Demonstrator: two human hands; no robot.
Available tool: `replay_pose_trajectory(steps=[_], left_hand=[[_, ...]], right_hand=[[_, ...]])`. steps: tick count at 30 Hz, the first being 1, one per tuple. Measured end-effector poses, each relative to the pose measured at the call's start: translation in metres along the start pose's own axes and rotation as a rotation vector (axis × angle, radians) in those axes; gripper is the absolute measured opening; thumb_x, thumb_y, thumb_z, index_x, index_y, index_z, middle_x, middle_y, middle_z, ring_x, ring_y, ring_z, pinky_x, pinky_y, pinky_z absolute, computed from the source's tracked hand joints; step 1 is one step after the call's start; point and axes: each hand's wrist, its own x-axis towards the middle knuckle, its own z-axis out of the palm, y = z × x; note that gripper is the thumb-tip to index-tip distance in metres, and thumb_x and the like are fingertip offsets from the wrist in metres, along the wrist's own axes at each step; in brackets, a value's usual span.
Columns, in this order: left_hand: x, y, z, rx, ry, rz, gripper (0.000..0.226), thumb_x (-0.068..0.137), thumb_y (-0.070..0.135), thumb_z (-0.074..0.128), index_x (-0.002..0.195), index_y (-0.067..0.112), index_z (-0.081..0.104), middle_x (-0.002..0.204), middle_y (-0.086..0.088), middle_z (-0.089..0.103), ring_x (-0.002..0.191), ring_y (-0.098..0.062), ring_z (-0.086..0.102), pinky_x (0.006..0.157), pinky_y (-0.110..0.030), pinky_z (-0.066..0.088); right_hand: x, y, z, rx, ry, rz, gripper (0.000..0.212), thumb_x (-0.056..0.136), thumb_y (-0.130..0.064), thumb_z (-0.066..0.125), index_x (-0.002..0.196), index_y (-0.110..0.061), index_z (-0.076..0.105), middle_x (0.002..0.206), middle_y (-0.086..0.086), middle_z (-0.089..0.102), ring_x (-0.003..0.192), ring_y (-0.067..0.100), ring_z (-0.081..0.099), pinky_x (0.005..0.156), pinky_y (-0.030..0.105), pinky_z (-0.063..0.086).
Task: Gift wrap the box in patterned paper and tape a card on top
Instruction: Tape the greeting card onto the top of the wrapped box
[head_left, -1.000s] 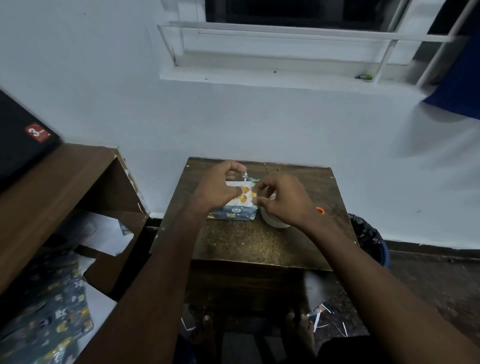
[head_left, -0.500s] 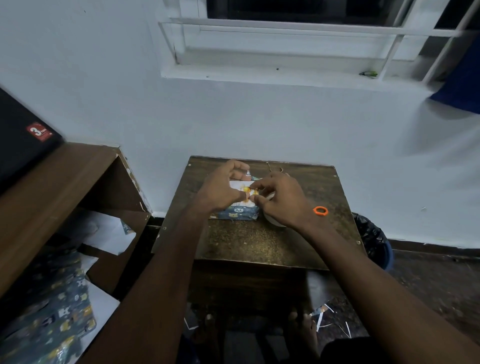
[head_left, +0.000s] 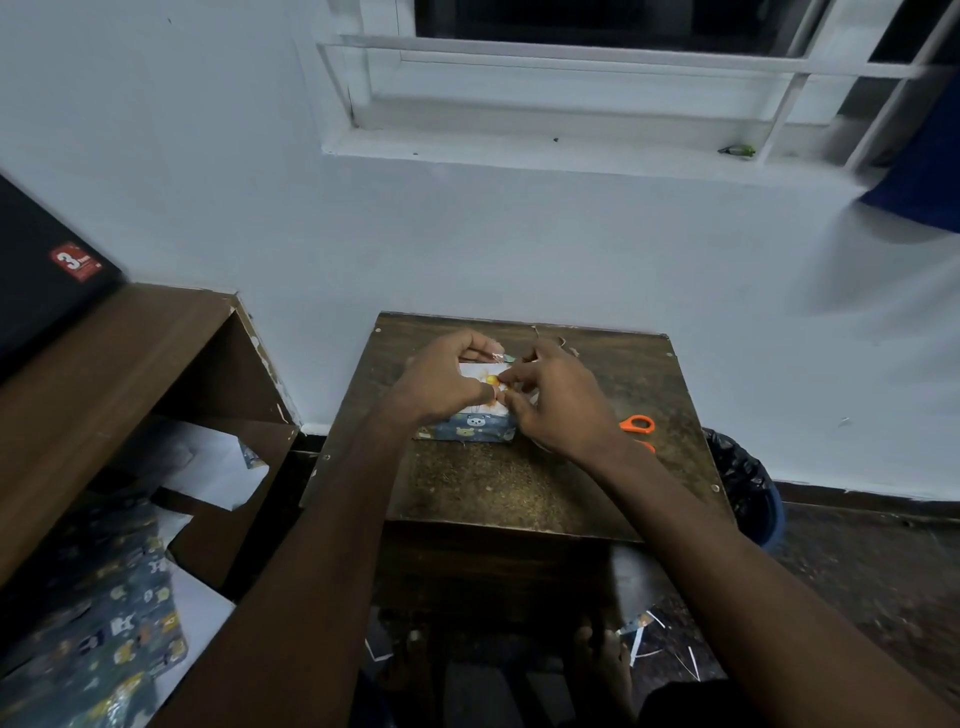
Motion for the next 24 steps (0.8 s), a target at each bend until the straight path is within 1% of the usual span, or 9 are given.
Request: replay_pose_trajectory(steps=[3, 6, 9, 12, 15, 17, 18, 21, 24], left_hand=[[0.001, 0.001, 0.001, 0.039, 0.0, -0.028, 0.049, 0.067, 0.023, 0.089, 0.111, 0.035, 0.071, 0.108, 0.018, 0.074, 0.107, -0.004, 0.068, 0.103, -0.047, 0.056], [0.0, 0.003, 0.001, 0.068, -0.006, -0.047, 0.053, 0.061, 0.034, 0.087, 0.111, 0.037, 0.071, 0.107, 0.02, 0.074, 0.107, -0.004, 0.068, 0.107, -0.05, 0.052], [0.001, 0.004, 0.002, 0.093, -0.008, -0.052, 0.056, 0.058, 0.041, 0.084, 0.113, 0.038, 0.071, 0.108, 0.022, 0.074, 0.109, -0.002, 0.067, 0.111, -0.05, 0.046], [0.003, 0.003, 0.002, 0.118, -0.003, -0.051, 0.05, 0.067, 0.033, 0.089, 0.114, 0.036, 0.072, 0.111, 0.021, 0.073, 0.111, -0.003, 0.066, 0.112, -0.048, 0.046], [0.004, 0.004, 0.004, 0.214, 0.026, -0.056, 0.042, 0.078, 0.033, 0.085, 0.117, 0.037, 0.072, 0.118, 0.02, 0.072, 0.12, -0.008, 0.061, 0.116, -0.042, 0.034], [0.004, 0.008, 0.005, 0.287, 0.036, -0.058, 0.039, 0.084, 0.035, 0.08, 0.121, 0.038, 0.07, 0.124, 0.017, 0.07, 0.129, -0.012, 0.055, 0.108, -0.035, 0.025], [0.003, 0.009, 0.005, 0.319, 0.029, -0.06, 0.039, 0.086, 0.035, 0.078, 0.125, 0.038, 0.069, 0.128, 0.016, 0.068, 0.132, -0.014, 0.051, 0.105, -0.034, 0.022], [0.001, 0.015, 0.006, 0.399, -0.001, -0.06, 0.042, 0.093, 0.036, 0.071, 0.135, 0.037, 0.066, 0.141, 0.009, 0.063, 0.14, -0.02, 0.042, 0.112, -0.038, 0.021], [0.002, 0.019, 0.006, 0.446, 0.002, -0.076, 0.051, 0.094, 0.036, 0.07, 0.144, 0.032, 0.061, 0.151, 0.004, 0.057, 0.145, -0.025, 0.04, 0.117, -0.043, 0.022]], right_hand=[[-0.003, -0.004, -0.003, -0.062, 0.004, -0.027, 0.025, 0.096, -0.025, 0.07, 0.118, -0.018, 0.079, 0.12, 0.001, 0.056, 0.102, 0.018, 0.059, 0.074, 0.027, 0.041], [-0.006, -0.006, -0.006, -0.091, 0.026, -0.063, 0.023, 0.098, -0.028, 0.069, 0.116, -0.021, 0.08, 0.132, -0.002, 0.055, 0.115, 0.017, 0.057, 0.076, 0.029, 0.047], [-0.006, -0.005, -0.006, -0.121, 0.032, -0.114, 0.021, 0.099, -0.029, 0.066, 0.113, -0.024, 0.081, 0.138, -0.006, 0.058, 0.122, 0.017, 0.056, 0.078, 0.035, 0.055], [-0.005, -0.003, -0.003, -0.14, 0.032, -0.16, 0.02, 0.098, -0.025, 0.065, 0.11, -0.022, 0.081, 0.13, -0.009, 0.068, 0.116, 0.02, 0.061, 0.078, 0.039, 0.058], [-0.002, 0.0, -0.001, -0.156, 0.04, -0.176, 0.019, 0.093, -0.022, 0.069, 0.107, -0.019, 0.082, 0.122, -0.005, 0.075, 0.105, 0.024, 0.067, 0.083, 0.039, 0.056], [-0.001, 0.001, -0.002, -0.15, 0.032, -0.176, 0.02, 0.093, -0.022, 0.069, 0.108, -0.019, 0.082, 0.123, -0.004, 0.076, 0.106, 0.024, 0.068, 0.087, 0.04, 0.055], [0.0, 0.001, -0.003, -0.144, 0.026, -0.176, 0.02, 0.092, -0.022, 0.069, 0.108, -0.019, 0.082, 0.123, -0.004, 0.075, 0.106, 0.025, 0.068, 0.088, 0.04, 0.055], [-0.001, 0.001, -0.002, -0.125, 0.012, -0.175, 0.019, 0.093, -0.02, 0.068, 0.106, -0.018, 0.082, 0.123, -0.005, 0.075, 0.107, 0.025, 0.066, 0.088, 0.039, 0.055], [-0.001, 0.001, -0.002, -0.1, 0.009, -0.16, 0.02, 0.094, -0.022, 0.067, 0.108, -0.019, 0.081, 0.125, -0.008, 0.074, 0.111, 0.022, 0.065, 0.089, 0.038, 0.055]])
